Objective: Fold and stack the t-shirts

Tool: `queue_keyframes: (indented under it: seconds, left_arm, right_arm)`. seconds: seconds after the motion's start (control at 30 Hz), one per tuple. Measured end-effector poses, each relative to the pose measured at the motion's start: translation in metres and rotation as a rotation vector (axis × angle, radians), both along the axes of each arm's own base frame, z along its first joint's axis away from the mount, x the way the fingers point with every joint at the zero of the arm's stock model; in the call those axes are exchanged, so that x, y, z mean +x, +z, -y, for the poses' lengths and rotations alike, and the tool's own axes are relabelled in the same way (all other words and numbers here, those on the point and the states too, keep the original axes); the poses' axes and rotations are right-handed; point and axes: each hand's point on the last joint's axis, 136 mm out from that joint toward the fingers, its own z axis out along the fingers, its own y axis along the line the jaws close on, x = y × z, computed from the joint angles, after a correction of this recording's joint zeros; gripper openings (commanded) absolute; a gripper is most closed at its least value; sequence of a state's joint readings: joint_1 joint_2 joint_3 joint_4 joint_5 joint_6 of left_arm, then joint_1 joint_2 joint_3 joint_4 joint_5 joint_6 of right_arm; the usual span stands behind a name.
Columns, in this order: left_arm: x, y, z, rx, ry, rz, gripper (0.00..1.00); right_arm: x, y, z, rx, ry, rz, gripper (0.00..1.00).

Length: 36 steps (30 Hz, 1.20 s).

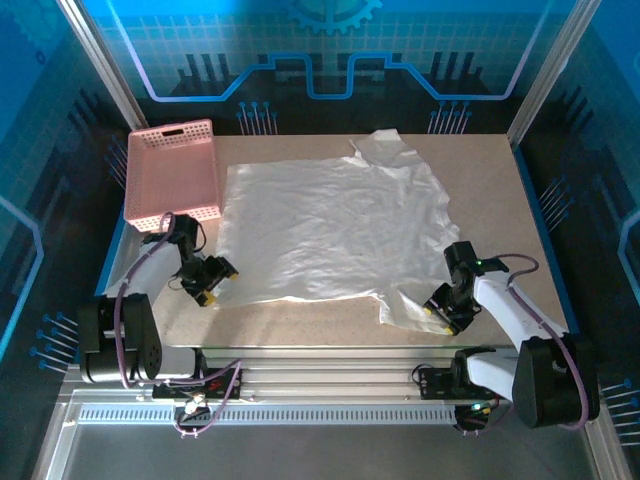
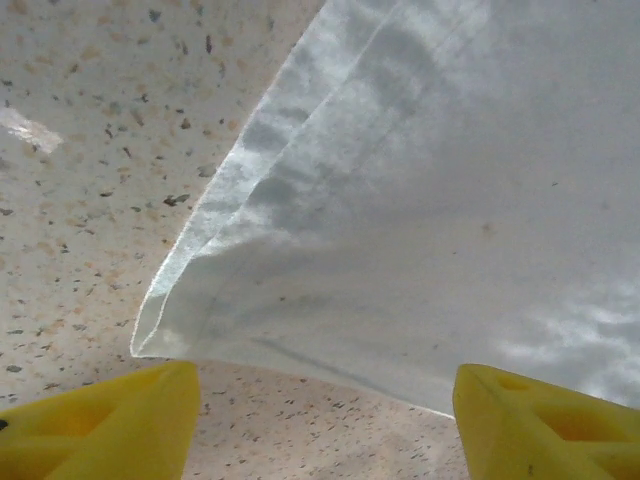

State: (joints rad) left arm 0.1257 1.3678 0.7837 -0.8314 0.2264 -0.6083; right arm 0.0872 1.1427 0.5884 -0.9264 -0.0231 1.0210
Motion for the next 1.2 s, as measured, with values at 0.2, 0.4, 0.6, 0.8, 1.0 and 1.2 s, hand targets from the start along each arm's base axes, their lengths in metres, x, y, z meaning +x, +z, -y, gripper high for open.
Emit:
queue_keyframes:
  seconds: [0.2, 0.4, 0.6, 0.8, 1.0, 1.2]
  left_arm:
    - [-0.008, -0.020, 0.003, -0.018, -0.013, -0.056, 0.52]
    - [-0.017, -0.036, 0.007, -0.048, -0.010, -0.113, 0.51]
    - [-0.019, -0.040, 0.007, -0.059, -0.016, -0.130, 0.16]
    - [-0.010, -0.039, 0.000, -0.108, 0.021, -0.120, 0.00]
    - [0.021, -0.036, -0.027, -0.070, 0.075, -0.032, 0.00]
    - [0.031, -0.035, -0.037, -0.057, 0.100, 0.011, 0.00]
  right_arm:
    - [0.001, 0.000, 0.002, -0.015, -0.008, 0.002, 0.53]
    - [0.001, 0.000, 0.003, -0.016, -0.014, 0.004, 0.54]
    - [0.009, 0.006, 0.003, -0.018, -0.020, 0.027, 0.54]
    - [0.010, 0.008, 0.003, -0.021, -0.020, 0.027, 0.54]
    - [0.007, 0.006, 0.001, -0.029, 0.003, -0.017, 0.54]
    - [0.008, 0.004, -0.006, -0.049, 0.059, -0.050, 0.53]
